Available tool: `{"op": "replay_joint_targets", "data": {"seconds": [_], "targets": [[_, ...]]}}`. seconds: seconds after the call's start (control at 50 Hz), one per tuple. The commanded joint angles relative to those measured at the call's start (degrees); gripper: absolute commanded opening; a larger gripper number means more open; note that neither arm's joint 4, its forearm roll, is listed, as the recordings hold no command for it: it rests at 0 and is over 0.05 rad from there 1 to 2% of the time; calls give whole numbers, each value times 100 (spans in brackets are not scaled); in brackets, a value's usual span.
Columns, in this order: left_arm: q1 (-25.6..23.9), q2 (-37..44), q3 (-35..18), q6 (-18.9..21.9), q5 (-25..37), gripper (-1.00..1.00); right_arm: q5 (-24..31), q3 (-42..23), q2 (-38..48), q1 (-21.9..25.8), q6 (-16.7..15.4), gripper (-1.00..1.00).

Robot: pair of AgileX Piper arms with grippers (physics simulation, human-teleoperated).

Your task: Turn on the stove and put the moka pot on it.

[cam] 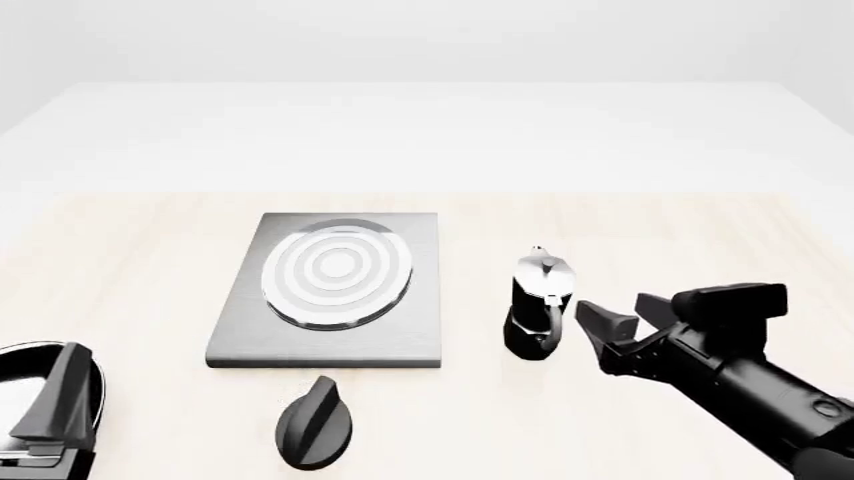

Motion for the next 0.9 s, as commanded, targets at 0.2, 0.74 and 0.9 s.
{"op": "replay_joint_targets", "data": {"seconds": [0.2, 0.74, 0.9], "targets": [[-30, -1, 3, 14, 40, 100, -767, 119, 694, 49, 135, 100], [-71, -1, 3, 30, 57, 100, -1711, 245, 1521, 197, 383, 100], [-87, -1, 3, 37, 67, 100, -1862, 231, 1698, 226, 454, 100]]}}
